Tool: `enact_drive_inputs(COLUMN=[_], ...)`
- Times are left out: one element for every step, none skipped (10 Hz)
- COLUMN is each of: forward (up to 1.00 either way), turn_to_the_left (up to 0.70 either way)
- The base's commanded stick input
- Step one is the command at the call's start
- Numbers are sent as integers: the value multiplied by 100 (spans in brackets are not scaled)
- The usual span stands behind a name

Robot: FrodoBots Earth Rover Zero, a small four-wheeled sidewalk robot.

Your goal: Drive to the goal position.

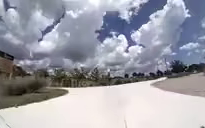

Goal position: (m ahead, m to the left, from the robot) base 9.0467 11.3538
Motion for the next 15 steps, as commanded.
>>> enact_drive_inputs(forward=[70, 70, 70, 70, 70, 70, 70, 70, 70, 70, 70, 70, 70, 70, 70], turn_to_the_left=[0, 0, 0, 0, 0, 0, 0, 0, 0, 0, 0, 0, 0, 0, 26])
